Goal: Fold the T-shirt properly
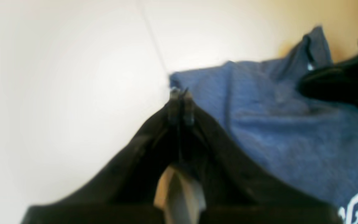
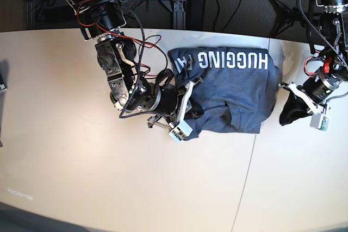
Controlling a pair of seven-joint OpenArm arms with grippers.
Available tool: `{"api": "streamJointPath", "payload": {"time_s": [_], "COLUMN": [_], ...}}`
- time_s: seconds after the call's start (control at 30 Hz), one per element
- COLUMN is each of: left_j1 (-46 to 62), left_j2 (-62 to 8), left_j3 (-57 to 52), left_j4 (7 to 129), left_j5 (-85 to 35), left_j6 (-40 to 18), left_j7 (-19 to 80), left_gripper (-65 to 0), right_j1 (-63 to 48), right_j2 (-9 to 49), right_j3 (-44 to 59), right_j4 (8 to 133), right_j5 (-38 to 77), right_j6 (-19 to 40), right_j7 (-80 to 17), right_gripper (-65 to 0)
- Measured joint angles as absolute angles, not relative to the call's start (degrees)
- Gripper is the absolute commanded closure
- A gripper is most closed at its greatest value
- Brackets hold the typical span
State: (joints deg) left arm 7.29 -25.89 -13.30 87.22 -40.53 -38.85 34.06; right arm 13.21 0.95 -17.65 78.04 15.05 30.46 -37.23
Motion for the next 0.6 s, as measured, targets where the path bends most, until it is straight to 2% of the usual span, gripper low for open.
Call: {"api": "streamJointPath", "payload": {"time_s": [0.2, 0.4, 0.6], "left_j1": [9.2, 16.4, 27.3], "left_j2": [-25.9, -25.8, -25.9], "left_j3": [-17.8, -24.3, -31.9], "left_j4": [87.4, 92.3, 100.6], "left_j5": [-40.5, -40.4, -43.5], "left_j6": [-38.9, -39.0, -39.0], "left_j7": [34.3, 34.5, 35.2], "left_gripper": [0.0, 0.0, 0.0], "right_j1": [13.5, 11.5, 1.2], "right_j2": [0.9, 1.1, 2.1], "right_j3": [-15.7, -9.6, -0.1], "right_j4": [87.8, 92.7, 94.7], "right_j5": [15.4, 15.3, 15.5], "right_j6": [30.5, 30.5, 30.5], "right_j7": [-37.9, -41.4, -43.8], "right_gripper": [0.0, 0.0, 0.0]}}
